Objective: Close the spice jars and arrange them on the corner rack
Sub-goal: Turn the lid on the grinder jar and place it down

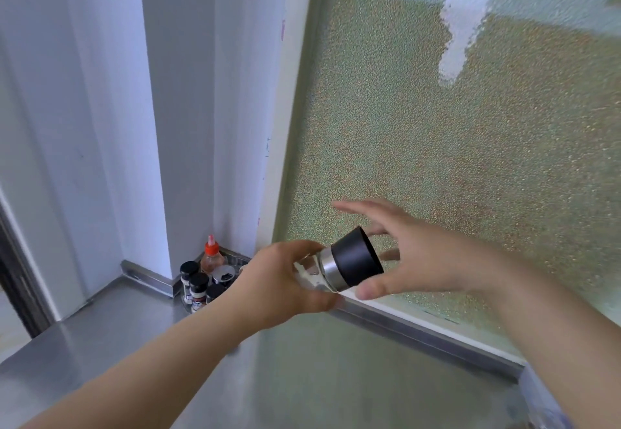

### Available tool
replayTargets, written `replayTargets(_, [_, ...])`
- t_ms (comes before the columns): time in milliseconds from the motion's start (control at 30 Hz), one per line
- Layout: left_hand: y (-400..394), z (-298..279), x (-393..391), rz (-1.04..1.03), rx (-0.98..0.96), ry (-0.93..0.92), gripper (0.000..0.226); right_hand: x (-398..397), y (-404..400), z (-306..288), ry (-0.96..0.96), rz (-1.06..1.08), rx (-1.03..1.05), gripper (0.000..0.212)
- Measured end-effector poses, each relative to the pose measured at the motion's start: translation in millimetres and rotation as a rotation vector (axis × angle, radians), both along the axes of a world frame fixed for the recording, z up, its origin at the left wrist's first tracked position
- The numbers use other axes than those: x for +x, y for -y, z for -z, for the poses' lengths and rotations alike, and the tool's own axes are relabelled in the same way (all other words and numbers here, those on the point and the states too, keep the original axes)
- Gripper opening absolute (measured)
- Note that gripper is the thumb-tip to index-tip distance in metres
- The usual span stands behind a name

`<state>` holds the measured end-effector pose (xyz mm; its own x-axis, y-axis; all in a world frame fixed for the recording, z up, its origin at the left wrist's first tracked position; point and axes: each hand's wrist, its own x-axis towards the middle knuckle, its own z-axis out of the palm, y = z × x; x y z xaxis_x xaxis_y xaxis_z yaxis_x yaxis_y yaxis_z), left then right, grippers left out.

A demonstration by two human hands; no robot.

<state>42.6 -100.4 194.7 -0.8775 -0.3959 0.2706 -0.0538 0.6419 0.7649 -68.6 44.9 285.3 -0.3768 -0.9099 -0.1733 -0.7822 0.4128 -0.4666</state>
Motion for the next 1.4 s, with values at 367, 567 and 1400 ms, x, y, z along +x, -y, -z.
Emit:
replayTargets(367, [-4.9, 5.6, 1.4, -0.036, -0.232, -0.082, 0.058, 1.2, 20.4, 12.2, 0.23, 0.351, 0.005, 0.05])
replayTargets(567, [-4.1, 5.5, 6.6, -0.002, 0.071, -0.076, 0.046, 13.7, 6.0, -1.3, -0.231, -0.086, -0.067, 0.054])
replayTargets(1400, [-5.8, 0.3, 0.5, -0.048, -0.02, -0.042, 0.063, 5.5, 1.8, 4.1, -0.129, -0.019, -0.075, 0.066])
